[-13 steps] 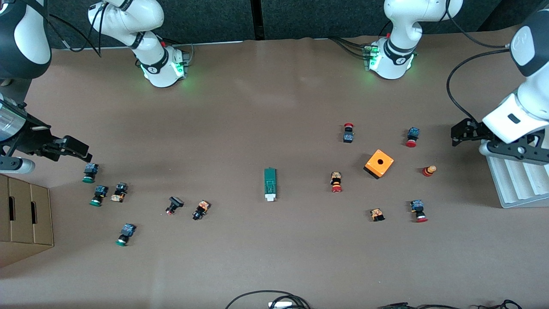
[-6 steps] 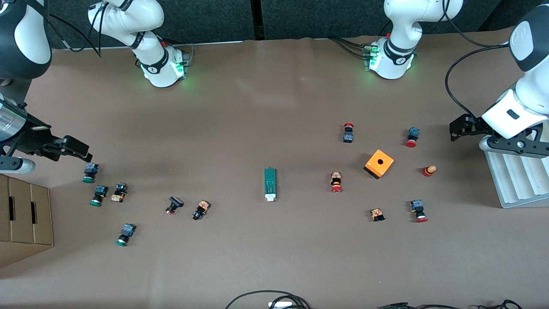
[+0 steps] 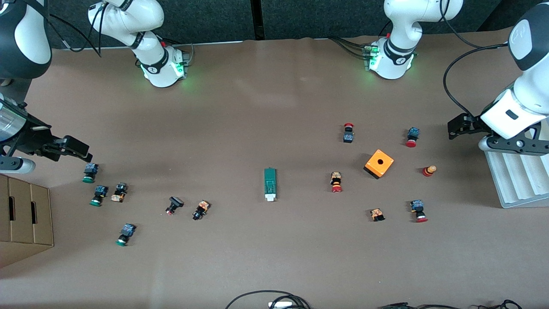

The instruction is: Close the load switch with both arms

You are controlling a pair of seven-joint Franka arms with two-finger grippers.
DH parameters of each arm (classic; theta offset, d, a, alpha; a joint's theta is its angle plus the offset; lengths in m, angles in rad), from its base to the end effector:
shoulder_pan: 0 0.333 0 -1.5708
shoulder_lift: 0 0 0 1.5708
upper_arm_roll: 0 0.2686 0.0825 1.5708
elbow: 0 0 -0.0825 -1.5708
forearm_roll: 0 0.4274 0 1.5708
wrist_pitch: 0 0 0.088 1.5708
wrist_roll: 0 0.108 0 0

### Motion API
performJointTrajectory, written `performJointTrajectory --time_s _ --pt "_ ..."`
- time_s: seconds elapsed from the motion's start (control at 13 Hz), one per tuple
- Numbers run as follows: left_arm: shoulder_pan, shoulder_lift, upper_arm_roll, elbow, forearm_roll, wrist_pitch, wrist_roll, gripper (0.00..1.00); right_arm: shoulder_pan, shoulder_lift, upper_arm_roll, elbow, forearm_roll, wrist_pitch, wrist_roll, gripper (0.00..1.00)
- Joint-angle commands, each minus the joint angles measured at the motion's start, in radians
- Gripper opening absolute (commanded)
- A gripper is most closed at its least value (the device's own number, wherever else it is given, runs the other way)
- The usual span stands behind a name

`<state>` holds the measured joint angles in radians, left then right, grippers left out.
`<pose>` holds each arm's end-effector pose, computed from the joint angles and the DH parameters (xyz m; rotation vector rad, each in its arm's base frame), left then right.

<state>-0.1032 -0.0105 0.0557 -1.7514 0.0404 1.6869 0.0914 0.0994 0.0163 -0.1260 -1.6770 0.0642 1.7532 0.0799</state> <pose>0.5964 -0.0243 0.4989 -3.0941 0.2242 0.0851 0.6154 -0.0102 0.5276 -3.0721 0.1787 -0.0898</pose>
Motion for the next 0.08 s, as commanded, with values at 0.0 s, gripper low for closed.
performJointTrajectory --time_s 0.0 --pt "-0.006 0.007 0.004 0.026 -0.011 -0.039 -0.001 1.00 0.003 0.004 0.000 0.019 0.011 -0.009 0.008 1.00"
